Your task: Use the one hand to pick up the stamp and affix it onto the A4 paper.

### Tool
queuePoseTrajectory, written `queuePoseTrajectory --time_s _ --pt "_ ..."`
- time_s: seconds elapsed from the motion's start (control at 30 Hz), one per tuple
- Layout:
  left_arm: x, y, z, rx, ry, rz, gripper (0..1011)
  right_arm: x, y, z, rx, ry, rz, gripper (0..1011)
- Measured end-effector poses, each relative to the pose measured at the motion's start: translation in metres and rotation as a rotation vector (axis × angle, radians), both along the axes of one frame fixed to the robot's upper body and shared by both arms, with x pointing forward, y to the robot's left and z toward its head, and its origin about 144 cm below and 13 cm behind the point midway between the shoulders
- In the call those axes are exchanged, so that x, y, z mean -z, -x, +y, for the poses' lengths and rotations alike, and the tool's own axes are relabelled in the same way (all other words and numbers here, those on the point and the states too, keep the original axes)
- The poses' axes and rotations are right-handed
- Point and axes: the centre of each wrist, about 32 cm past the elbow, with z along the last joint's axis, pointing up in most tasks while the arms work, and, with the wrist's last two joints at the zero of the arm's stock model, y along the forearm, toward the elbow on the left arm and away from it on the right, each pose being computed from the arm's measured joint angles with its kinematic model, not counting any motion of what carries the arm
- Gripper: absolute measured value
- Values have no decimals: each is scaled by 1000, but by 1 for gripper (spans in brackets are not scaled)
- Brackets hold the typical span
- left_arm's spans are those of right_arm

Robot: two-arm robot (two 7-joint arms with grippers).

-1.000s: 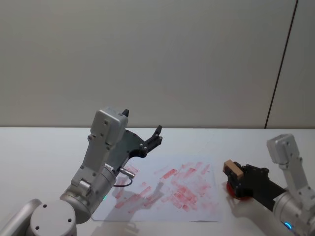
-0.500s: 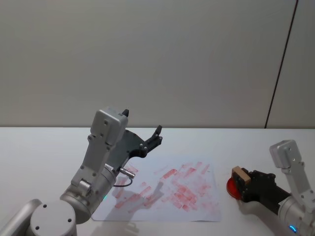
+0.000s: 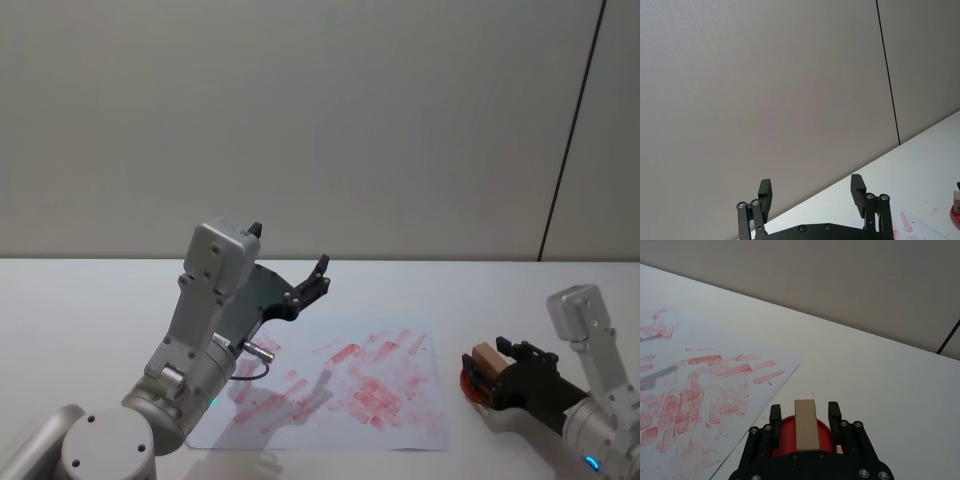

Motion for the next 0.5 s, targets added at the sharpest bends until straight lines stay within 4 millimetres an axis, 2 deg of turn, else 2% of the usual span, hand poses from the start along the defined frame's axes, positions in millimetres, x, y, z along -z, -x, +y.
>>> queuePoseTrajectory --time_s 0.07,0.1,0.17,0.27,0.3,0.5 --pt "0 0 0 0 0 0 1002 -1 0 0 1 -6 -3 566" --pt "0 0 0 0 0 0 1003 -2 0 0 2 -15 -10 634" --pt "0 0 0 0 0 0 1002 -4 -1 1 4 -26 -19 677" --pt "0 0 0 0 0 0 1002 -12 -1 2 6 -57 -50 808" --pt "0 0 0 0 0 0 1002 -13 -1 3 7 -63 -56 808" --pt "0 0 0 0 0 0 1002 -25 -1 6 14 -108 -102 991"
